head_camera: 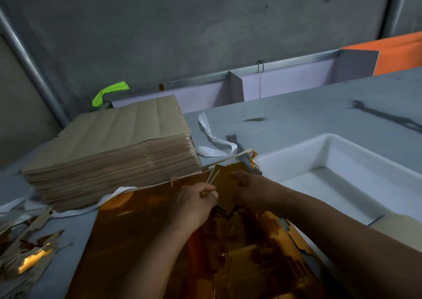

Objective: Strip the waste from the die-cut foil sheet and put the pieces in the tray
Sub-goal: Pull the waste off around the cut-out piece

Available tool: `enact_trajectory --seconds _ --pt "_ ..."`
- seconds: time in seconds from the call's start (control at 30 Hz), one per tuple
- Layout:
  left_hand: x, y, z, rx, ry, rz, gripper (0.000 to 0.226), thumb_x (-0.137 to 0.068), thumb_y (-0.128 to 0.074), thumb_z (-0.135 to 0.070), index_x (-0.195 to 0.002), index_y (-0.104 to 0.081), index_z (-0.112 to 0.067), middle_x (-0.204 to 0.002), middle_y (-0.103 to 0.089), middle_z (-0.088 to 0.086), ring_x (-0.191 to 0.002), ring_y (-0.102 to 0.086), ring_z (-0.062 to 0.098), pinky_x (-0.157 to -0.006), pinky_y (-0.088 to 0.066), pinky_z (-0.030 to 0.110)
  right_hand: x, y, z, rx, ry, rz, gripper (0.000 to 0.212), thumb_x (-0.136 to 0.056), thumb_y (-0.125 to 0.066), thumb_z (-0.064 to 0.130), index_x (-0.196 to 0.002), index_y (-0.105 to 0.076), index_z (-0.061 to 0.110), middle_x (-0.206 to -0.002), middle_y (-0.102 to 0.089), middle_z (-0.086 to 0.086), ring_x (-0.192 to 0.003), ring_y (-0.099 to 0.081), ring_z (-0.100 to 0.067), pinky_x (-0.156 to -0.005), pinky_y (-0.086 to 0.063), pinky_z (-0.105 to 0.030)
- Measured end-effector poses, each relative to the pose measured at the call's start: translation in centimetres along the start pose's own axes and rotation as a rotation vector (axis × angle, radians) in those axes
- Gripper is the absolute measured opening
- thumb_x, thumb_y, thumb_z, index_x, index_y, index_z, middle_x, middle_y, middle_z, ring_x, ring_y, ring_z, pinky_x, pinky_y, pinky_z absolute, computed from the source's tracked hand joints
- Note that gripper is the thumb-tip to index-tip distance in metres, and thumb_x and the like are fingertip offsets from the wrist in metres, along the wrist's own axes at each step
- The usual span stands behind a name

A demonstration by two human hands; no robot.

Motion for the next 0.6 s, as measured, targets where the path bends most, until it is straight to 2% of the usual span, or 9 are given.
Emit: enact_trajectory --seconds 0.07,0.13,0.2,0.33,0.4,0.5,0.6 --pt "0.2 1.0 0.7 0.023 0.037 -0.012 0.017 -0.094 -0.059 -0.041 -0.111 -0.062 -0.042 -0.127 -0.054 -0.004 -0.107 -0.052 0.012 -0.073 -0.042 0.025 0.0 0.0 -0.1 0.021 -0.002 -0.001 0.06 -0.094 -0.058 0.022 -0.149 -0.035 0.028 -0.143 -0.05 -0.009 -0.114 -0.057 -0.02 -0.098 -0.051 -0.038" --pt "0.4 2.1 1.9 0.029 0.094 -0.018 0.021 -0.094 -0.06 -0.04 -0.115 -0.061 -0.038 -0.129 -0.053 -0.004 -0.111 -0.051 0.013 -0.08 -0.044 0.028 -0.1 -0.1 -0.4 0.04 -0.009 0.001 0.063 -0.095 -0.056 0.02 -0.152 -0.03 0.029 -0.147 -0.046 -0.01 -0.121 -0.054 -0.023 -0.102 -0.049 -0.041" --pt "0.8 3.2 3.2 0.043 0.158 -0.022 0.027 -0.094 -0.061 -0.037 -0.12 -0.059 -0.033 -0.131 -0.054 -0.002 -0.116 -0.052 0.016 -0.089 -0.045 0.032 0.0 -0.1 -0.3 0.053 -0.004 0.0 0.064 -0.095 -0.055 0.018 -0.152 -0.029 0.029 -0.147 -0.046 -0.01 -0.118 -0.055 -0.023 -0.1 -0.051 -0.04" --pt "1.6 4.8 5.4 0.028 0.287 -0.012 0.038 -0.093 -0.062 -0.034 -0.129 -0.054 -0.025 -0.129 -0.054 0.002 -0.109 -0.053 0.017 -0.08 -0.044 0.03 0.3 0.2 0.1 0.003 0.026 -0.027 0.057 -0.096 -0.054 0.014 -0.148 -0.036 0.027 -0.137 -0.053 -0.008 -0.103 -0.062 -0.018 -0.089 -0.057 -0.036" --pt "2.0 5.3 6.3 -0.025 0.332 0.023 0.037 -0.095 -0.061 -0.033 -0.129 -0.054 -0.02 -0.123 -0.057 0.004 -0.107 -0.055 0.018 -0.082 -0.046 0.032 0.5 0.3 0.3 -0.023 0.031 -0.024 0.047 -0.096 -0.053 0.011 -0.14 -0.046 0.026 -0.128 -0.057 -0.007 -0.1 -0.064 -0.021 -0.085 -0.058 -0.034" --pt "2.7 5.7 7.6 -0.085 0.388 0.074 0.03 -0.098 -0.055 -0.032 -0.121 -0.059 -0.013 -0.108 -0.062 0.007 -0.1 -0.059 0.02 -0.092 -0.05 0.039 1.2 -1.0 0.9 -0.035 0.048 0.127 0.032 -0.097 -0.05 0.005 -0.124 -0.06 0.02 -0.105 -0.066 -0.01 -0.084 -0.068 -0.022 -0.071 -0.057 -0.029" --pt "3.7 5.9 8.7 -0.085 0.459 0.089 0.03 -0.098 -0.055 -0.031 -0.121 -0.056 -0.013 -0.106 -0.06 0.006 -0.099 -0.058 0.02 -0.096 -0.05 0.04 2.7 -3.9 1.0 0.071 0.045 0.437 0.025 -0.1 -0.049 0.007 -0.119 -0.061 0.018 -0.095 -0.068 -0.006 -0.079 -0.068 -0.015 -0.068 -0.056 -0.023"
Point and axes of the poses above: each hand's wrist, its own x-axis away from the middle knuckle, its own y-axis out of the back of the hand, z = x × y, the point moved 9 cm from there along -x, towards the middle knuckle
